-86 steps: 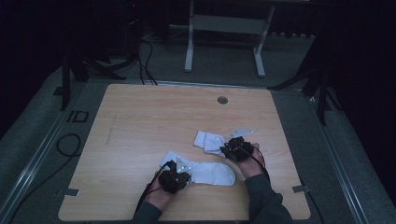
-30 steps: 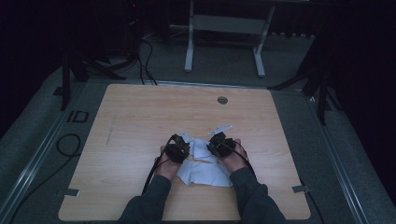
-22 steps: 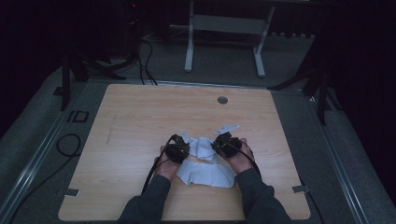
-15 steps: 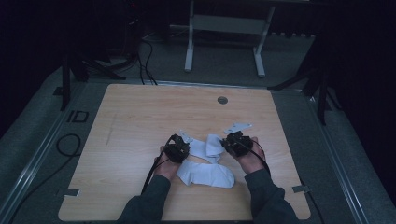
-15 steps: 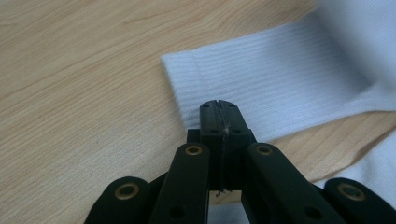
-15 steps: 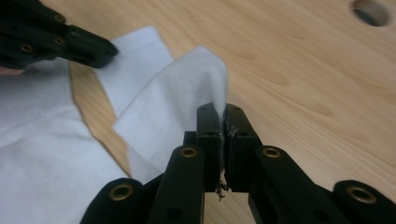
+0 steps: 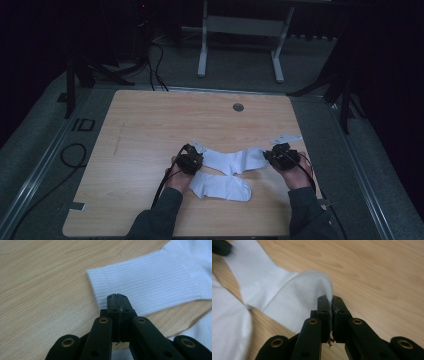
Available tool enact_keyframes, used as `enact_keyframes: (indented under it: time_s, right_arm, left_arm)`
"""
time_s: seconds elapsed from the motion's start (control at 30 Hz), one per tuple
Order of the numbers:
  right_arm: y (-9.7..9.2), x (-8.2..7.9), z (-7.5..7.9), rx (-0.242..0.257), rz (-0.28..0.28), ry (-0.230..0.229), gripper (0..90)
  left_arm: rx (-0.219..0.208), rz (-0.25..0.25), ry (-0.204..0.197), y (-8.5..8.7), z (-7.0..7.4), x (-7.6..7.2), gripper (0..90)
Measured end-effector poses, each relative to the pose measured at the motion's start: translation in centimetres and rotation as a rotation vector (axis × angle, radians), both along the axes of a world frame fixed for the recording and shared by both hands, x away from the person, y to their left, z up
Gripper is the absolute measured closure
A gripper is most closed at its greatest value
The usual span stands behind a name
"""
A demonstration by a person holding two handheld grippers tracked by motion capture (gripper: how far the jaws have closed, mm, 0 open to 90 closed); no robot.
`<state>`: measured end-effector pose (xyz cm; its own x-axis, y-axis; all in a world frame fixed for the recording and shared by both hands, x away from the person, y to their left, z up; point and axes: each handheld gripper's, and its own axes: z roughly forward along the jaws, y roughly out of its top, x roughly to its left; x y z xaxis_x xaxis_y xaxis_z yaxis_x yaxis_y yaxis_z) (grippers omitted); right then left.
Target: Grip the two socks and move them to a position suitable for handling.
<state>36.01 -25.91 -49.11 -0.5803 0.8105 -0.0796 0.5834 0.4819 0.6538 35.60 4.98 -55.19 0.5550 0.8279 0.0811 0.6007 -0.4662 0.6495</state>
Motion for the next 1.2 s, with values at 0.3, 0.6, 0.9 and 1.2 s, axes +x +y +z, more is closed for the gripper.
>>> enact_keyframes:
  time_s: [0.3, 0.6, 0.9, 1.2]
  right_arm:
    - [-2.6, 0.3, -1.3, -0.022, -0.06, 0.038, 86.0]
    - [-2.9, 1.0, -2.4, -0.071, -0.093, 0.06, 72.4]
    - [-2.9, 0.9, -1.1, -0.028, -0.095, 0.031, 58.9]
    - [2.1, 2.0, -0.5, 0.0, 0.055, 0.018, 57.2]
  left_arm:
    - [0.023, 0.005, -0.018, -0.3, 0.0, 0.1, 89.6]
    - [-0.09, 0.049, -0.074, 0.9, 0.2, -0.3, 79.0]
    - [-0.139, 0.096, -0.062, 4.0, 1.1, -1.4, 76.1]
    - [-0.133, 0.131, -0.029, 7.3, 0.6, -3.4, 72.4]
